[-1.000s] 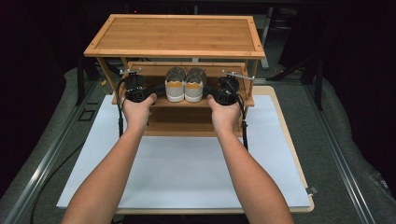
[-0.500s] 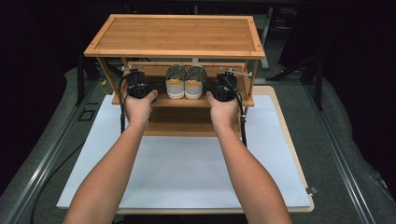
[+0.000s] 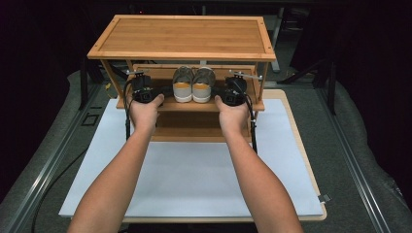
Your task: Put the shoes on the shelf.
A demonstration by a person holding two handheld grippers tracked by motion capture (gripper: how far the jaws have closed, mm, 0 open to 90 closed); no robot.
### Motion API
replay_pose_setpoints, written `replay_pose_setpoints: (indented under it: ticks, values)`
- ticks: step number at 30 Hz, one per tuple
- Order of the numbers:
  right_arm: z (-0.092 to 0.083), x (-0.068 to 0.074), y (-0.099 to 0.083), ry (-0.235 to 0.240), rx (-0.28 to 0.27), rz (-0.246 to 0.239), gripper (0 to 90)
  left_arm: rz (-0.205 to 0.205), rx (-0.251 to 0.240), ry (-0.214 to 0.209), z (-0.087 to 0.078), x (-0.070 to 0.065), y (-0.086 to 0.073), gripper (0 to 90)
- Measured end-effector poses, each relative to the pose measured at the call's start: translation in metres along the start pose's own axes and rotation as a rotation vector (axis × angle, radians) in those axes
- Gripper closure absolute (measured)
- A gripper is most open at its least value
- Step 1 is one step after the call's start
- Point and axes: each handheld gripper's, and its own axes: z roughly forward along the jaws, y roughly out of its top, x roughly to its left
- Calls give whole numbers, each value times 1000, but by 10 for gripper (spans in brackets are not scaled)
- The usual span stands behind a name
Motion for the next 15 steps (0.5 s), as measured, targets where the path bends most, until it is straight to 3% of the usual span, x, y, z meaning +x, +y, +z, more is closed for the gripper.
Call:
replay_pose_setpoints:
  ticks: [5, 10, 15]
  values:
    - [-8, 5, -2, 16, -8, -13, 900, 4, -28, -47, -12, -3, -5, 900]
    - [-18, 7, -9, -1, -5, -43, 885, 23, -39, -59, -23, -4, -12, 899]
    - [-34, 12, -18, 22, -13, -86, 875, 57, -49, -71, -43, -9, -18, 899]
